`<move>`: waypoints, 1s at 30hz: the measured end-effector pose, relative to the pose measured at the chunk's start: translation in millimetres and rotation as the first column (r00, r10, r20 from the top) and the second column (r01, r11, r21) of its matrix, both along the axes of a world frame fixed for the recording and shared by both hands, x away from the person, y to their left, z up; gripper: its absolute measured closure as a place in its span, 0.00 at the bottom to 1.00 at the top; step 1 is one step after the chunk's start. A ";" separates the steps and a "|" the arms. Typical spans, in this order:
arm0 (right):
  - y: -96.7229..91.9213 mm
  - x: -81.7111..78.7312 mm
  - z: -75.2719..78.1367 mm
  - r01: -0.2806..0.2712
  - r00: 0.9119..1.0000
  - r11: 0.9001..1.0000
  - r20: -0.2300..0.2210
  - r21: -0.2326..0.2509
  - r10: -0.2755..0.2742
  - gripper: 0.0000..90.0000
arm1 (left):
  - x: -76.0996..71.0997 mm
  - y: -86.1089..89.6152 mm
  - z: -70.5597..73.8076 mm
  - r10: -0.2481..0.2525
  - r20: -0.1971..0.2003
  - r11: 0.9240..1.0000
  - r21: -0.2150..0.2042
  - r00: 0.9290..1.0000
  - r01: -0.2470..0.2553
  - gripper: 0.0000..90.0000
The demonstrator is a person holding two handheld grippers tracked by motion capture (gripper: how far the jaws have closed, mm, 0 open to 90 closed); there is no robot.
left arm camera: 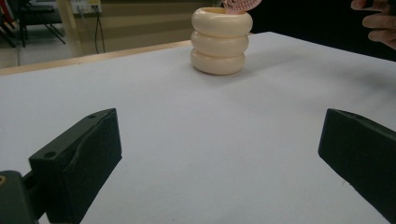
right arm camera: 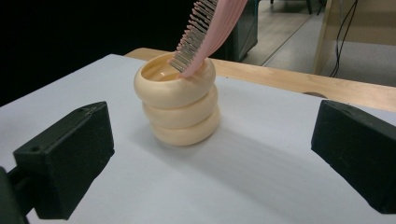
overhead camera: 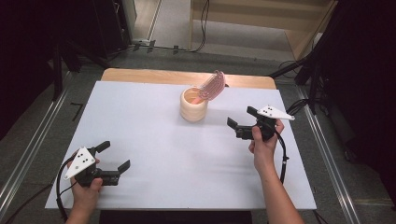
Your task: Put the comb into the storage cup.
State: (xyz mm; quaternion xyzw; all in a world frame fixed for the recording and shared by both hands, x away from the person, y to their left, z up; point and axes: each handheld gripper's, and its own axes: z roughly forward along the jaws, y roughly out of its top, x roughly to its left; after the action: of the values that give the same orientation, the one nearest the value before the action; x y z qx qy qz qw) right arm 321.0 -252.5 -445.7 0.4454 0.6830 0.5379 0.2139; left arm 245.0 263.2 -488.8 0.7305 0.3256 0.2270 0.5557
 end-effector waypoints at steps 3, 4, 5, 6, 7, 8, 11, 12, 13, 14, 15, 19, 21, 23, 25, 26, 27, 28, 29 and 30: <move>-6.7 -4.8 -3.1 -0.002 1.000 1.000 0.008 0.002 0.002 0.00 | -0.1 0.0 0.0 0.001 0.000 1.000 -0.001 1.000 -0.001 0.00; -6.7 -4.8 -3.1 -0.002 1.000 1.000 0.008 0.002 0.002 0.00 | -0.1 0.0 0.0 0.001 0.000 1.000 -0.001 1.000 -0.001 0.00; -8.7 -5.9 -4.1 -0.001 1.000 1.000 0.011 0.001 0.001 0.00 | 0.0 0.0 -0.1 0.001 0.000 1.000 -0.002 1.000 -0.001 0.00; -12.7 -8.5 -6.1 0.007 1.000 1.000 0.006 0.004 -0.007 0.00 | 0.0 -0.1 -0.1 0.002 -0.001 1.000 -0.001 1.000 -0.002 0.00; -12.7 -8.5 -6.1 0.007 1.000 1.000 0.006 0.004 -0.007 0.00 | 0.0 -0.1 -0.1 0.002 0.000 1.000 -0.002 1.000 -0.002 0.00; -14.6 -9.6 -7.2 0.010 1.000 1.000 0.007 0.006 -0.010 0.00 | 0.0 -0.2 -0.1 0.001 0.000 1.000 -0.002 1.000 -0.001 0.00; -20.1 -13.9 -10.4 0.018 1.000 1.000 0.005 0.011 -0.019 0.00 | 0.0 -0.1 -0.1 0.001 0.001 1.000 0.000 1.000 -0.001 0.00; -23.8 -17.0 -12.9 0.023 1.000 1.000 0.002 0.012 -0.023 0.00 | 0.0 0.0 -0.1 0.001 0.000 1.000 0.003 1.000 -0.001 0.00; -23.8 -17.0 -12.9 0.023 1.000 1.000 0.002 0.012 -0.023 0.00 | 0.0 0.0 -0.1 0.000 0.001 1.000 0.004 1.000 0.000 0.00; -25.3 -17.9 -13.8 0.022 1.000 1.000 0.005 0.011 -0.022 0.00 | 0.0 0.0 -0.1 0.000 0.001 1.000 0.004 1.000 0.000 0.00; -27.1 -19.1 -14.8 0.023 1.000 1.000 0.008 0.008 -0.023 0.00 | 0.0 0.0 -0.1 0.000 0.001 1.000 0.005 1.000 0.000 0.00; -37.1 -27.1 -20.5 0.039 0.999 0.999 0.004 0.014 -0.039 0.00 | -0.1 0.0 -0.1 0.000 0.001 1.000 0.007 1.000 0.000 0.00; -38.4 -28.3 -21.3 0.041 0.999 0.999 0.002 0.018 -0.041 0.00 | -0.1 0.0 -0.1 0.000 0.002 1.000 0.008 1.000 0.000 0.00; -42.4 -31.9 -23.7 0.045 0.999 0.999 0.001 0.010 -0.045 0.00 | -0.1 -0.2 -0.1 0.000 0.002 1.000 0.010 1.000 0.000 0.00; -45.7 -35.3 -25.9 0.047 0.999 0.999 0.001 0.012 -0.047 0.00 | -0.3 -0.5 -0.1 0.000 0.002 1.000 0.011 1.000 0.000 0.00; -46.7 -36.6 -26.6 0.046 0.999 0.999 -0.002 0.015 -0.046 0.00 | -0.3 -0.6 -0.1 0.000 0.002 1.000 0.011 1.000 0.000 0.00; -48.4 -38.0 -27.8 0.049 0.999 0.999 -0.003 0.010 -0.049 0.00 | -0.3 -0.6 -0.1 0.000 0.002 1.000 0.012 1.000 0.000 0.00; -49.9 -40.0 -29.3 0.049 0.999 0.999 -0.007 0.010 -0.049 0.00 | -0.2 -0.6 -0.1 0.000 0.002 1.000 0.012 1.000 0.000 0.00; -52.3 -42.3 -31.0 0.052 0.999 0.999 -0.004 0.004 -0.052 0.00 | -0.2 -0.6 -0.1 0.000 0.002 1.000 0.013 1.000 0.000 0.00; -52.3 -42.3 -31.0 0.052 0.999 0.999 -0.004 0.004 -0.052 0.00 | -0.3 -0.7 -0.1 0.001 0.002 1.000 0.012 1.000 -0.001 0.00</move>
State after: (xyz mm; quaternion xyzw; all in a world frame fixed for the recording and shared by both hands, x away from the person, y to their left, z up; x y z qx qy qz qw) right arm 278.7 -304.8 -476.7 0.4646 0.6705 0.5327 0.2254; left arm 244.7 262.5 -488.9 0.7336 0.3240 0.2297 0.5515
